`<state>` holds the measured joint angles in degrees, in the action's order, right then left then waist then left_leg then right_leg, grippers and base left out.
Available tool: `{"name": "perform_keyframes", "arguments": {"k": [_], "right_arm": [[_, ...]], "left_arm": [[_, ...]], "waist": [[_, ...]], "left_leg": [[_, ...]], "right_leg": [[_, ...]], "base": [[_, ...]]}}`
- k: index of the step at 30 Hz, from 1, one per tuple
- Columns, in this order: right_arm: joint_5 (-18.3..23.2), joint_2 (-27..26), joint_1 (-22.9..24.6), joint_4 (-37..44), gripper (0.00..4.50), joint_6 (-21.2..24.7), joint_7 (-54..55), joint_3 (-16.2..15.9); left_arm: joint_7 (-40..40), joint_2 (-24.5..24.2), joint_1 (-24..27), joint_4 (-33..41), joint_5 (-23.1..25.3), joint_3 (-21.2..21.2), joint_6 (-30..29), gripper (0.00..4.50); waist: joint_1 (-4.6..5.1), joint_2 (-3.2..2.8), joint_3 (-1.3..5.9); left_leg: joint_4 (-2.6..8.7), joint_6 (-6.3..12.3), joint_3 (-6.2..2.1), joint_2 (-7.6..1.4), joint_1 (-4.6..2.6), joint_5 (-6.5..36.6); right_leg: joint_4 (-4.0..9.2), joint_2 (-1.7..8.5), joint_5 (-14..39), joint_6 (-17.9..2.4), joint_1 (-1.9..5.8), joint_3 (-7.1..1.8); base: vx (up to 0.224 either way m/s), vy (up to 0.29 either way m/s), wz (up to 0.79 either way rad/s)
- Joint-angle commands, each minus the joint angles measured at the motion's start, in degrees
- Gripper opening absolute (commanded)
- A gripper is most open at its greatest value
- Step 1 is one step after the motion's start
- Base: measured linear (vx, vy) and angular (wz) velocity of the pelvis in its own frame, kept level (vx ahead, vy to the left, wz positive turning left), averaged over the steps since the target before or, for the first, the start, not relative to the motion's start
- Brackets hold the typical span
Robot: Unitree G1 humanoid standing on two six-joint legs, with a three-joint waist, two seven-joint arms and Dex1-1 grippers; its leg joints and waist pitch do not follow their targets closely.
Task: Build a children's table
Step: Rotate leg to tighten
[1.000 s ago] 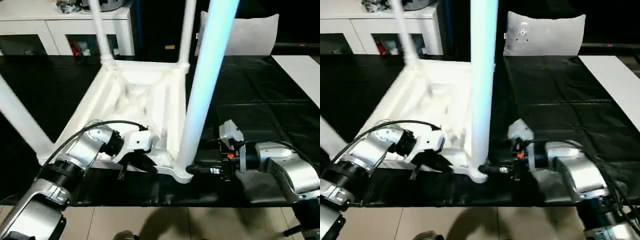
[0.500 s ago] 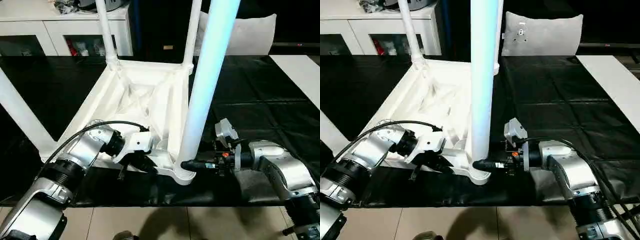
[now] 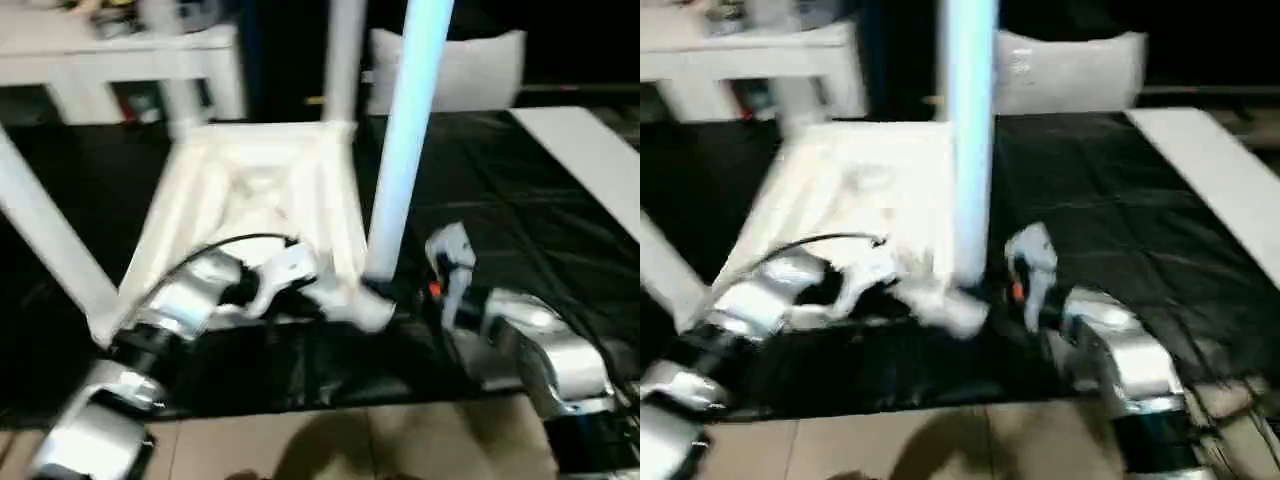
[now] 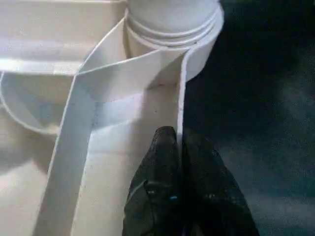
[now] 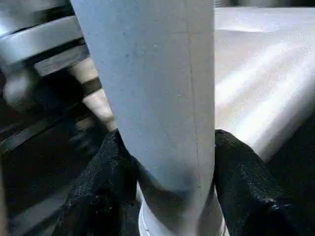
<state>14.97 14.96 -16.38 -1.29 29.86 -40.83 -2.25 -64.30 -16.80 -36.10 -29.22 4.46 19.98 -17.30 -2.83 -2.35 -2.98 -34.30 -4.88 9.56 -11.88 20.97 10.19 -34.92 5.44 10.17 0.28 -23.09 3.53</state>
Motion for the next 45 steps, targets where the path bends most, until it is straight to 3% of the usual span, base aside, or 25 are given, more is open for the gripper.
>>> {"name": "perform_keyframes", "arguments": {"k": [1,4,5,6,7,8,14,16,19,21,25,27,30,41,43,45], "right_arm": [[-2.22,-4.43,-1.46,-1.7,2.0,3.53,9.07,-1.83],[-3.56,-6.06,-1.94,-1.95,2.0,3.62,12.78,-1.6],[-4.33,-6.36,-1.97,-1.85,2.0,0.37,12.46,-2.31],[-4.74,-6.5,-1.9,-1.64,2.34,-0.58,12.36,-2.5],[-4.59,-6.78,-1.79,-1.5,2.54,-1.43,12.21,-2.28],[-4.29,-6.62,-1.69,-1.23,2.67,-1.92,11.67,-1.98],[-1.57,-3.4,-0.79,-0.02,3.11,-4.01,6.13,-0.51],[-0.94,-0.69,-0.36,-0.2,3.25,-5.47,1.81,-0.66],[-0.74,5.23,0.35,-1.66,3.56,-9.37,-7.45,-1.4],[0.23,7.3,0.76,-1.58,3.76,-10.72,-12.02,-1.66],[2.51,10.11,0.18,-1.97,3.76,-10.43,-17.47,-0.74],[4.14,12.38,-0.24,-2.16,3.76,-9.95,-22.65,-1.13],[4.85,15.13,-0.97,-3.62,3.42,-10.86,-28.45,-2.84],[4.66,14.48,-2.83,-6.28,2.52,-12.12,-32.92,-6.1],[4.64,14.15,-3.01,-6.45,2.15,-12.07,-33.99,-7.1],[4.63,13.95,-3.13,-6.72,2.15,-12.1,-34.46,-7.37]], "left_arm": [[6.22,5.32,-0.09,4.87,-1.71,-1.24,-2.95,0.0],[10.4,7.7,-0.04,5.63,-1.08,-1.77,-4.29,0.0],[12.42,9.51,0.04,6.46,-1.2,-2.01,-4.83,0.0],[12.82,9.94,0.15,6.95,-1.12,-2.11,-5.34,0.0],[12.7,10.0,0.22,7.28,-0.99,-1.95,-5.36,0.0],[12.48,9.63,0.2,7.34,-0.82,-1.74,-5.09,0.0],[9.45,6.09,0.7,7.53,-0.81,-0.72,-1.37,0.0],[7.24,4.38,1.05,7.34,-0.88,-0.5,0.16,0.0],[0.59,1.09,1.49,6.27,-1.98,0.2,4.74,0.0],[-1.94,-0.23,1.45,5.76,-2.21,0.62,5.73,0.0],[-7.88,-2.47,0.96,4.35,-3.24,1.53,10.74,0.0],[-11.98,-4.19,0.27,3.32,-3.63,2.38,12.35,0.0],[-17.23,-6.55,-0.58,1.73,-3.41,3.98,15.6,0.0],[-23.73,-7.87,-1.09,1.19,-3.85,5.8,20.07,0.0],[-23.82,-7.29,-1.46,0.62,-3.66,5.85,20.42,0.0],[-23.94,-7.09,-1.67,0.19,-3.51,5.78,20.79,0.0]], "waist": [[0.19,0.68,3.27],[0.86,0.81,3.49],[0.93,1.06,3.54],[0.76,0.93,3.69],[0.73,0.92,3.8],[0.69,0.99,3.93],[0.45,0.9,4.35],[0.3,0.76,4.35],[-0.15,0.43,4.06],[-0.22,0.59,4.02],[-1.16,0.43,3.98],[-1.62,0.43,4.09],[-2.54,0.63,4.11],[-3.29,0.78,4.2],[-3.36,0.95,4.18],[-3.47,0.95,4.22]], "left_leg": [[4.79,-1.38,-0.26,-0.01,-0.2,18.57],[4.5,-0.05,-0.15,0.18,-0.05,17.34],[4.44,0.42,0.01,0.08,0.05,16.6],[4.36,0.78,0.09,-0.03,-0.05,15.72],[4.27,0.98,0.14,-0.04,-0.03,14.85],[4.3,1.53,0.1,-0.04,0.45,12.71],[3.85,3.82,0.31,-0.08,0.54,7.93],[3.73,4.33,0.37,-0.14,0.58,7.69],[3.84,4.35,0.46,-0.31,0.29,10.68],[3.92,4.32,0.44,-0.46,0.25,11.74],[4.07,3.63,0.47,-0.63,-0.23,12.79],[4.04,3.66,0.46,-0.74,-0.21,12.05],[3.94,3.93,0.59,-0.77,-0.26,11.82],[3.99,2.85,0.54,-0.91,-0.15,11.08],[3.96,3.11,0.6,-0.91,-0.16,10.81],[3.93,3.12,0.62,-0.91,-0.16,10.58]], "right_leg": [[5.9,2.07,29.16,-6.25,2.29,-1.2],[6.18,1.95,27.93,-6.16,2.3,-1.3],[6.11,1.88,26.29,-6.5,2.23,-1.43],[5.93,1.92,24.32,-7.11,2.25,-1.52],[5.75,1.9,22.62,-7.59,2.33,-1.61],[5.24,1.78,18.62,-8.48,2.7,-1.65],[4.02,1.6,6.78,-12.32,3.24,-1.72],[3.88,1.7,5.87,-13.01,3.23,-1.74],[4.27,1.81,9.55,-12.96,3.05,-1.74],[4.43,1.82,10.58,-12.63,3.09,-1.75],[4.38,1.82,11.93,-12.94,2.67,-1.78],[4.09,1.84,10.46,-13.26,2.81,-1.84],[3.87,1.92,10.04,-13.83,2.73,-1.77],[3.69,2.12,10.74,-13.47,2.74,-1.83],[3.69,2.15,10.89,-13.54,2.68,-1.81],[3.67,2.15,10.9,-13.57,2.69,-1.83]], "base": [[0.0,0.0,0.0],[0.0,0.0,0.0],[0.0,0.0,0.0],[0.0,0.0,0.0],[0.0,0.0,0.0],[0.0,0.0,0.0],[0.0,0.0,0.0],[0.0,0.0,0.0],[0.0,0.0,0.0],[0.0,0.0,0.0],[0.0,0.0,0.0],[0.0,0.0,0.0],[0.0,0.0,0.0],[0.0,0.0,0.0],[0.0,0.0,0.0],[0.0,0.0,0.0]]}}
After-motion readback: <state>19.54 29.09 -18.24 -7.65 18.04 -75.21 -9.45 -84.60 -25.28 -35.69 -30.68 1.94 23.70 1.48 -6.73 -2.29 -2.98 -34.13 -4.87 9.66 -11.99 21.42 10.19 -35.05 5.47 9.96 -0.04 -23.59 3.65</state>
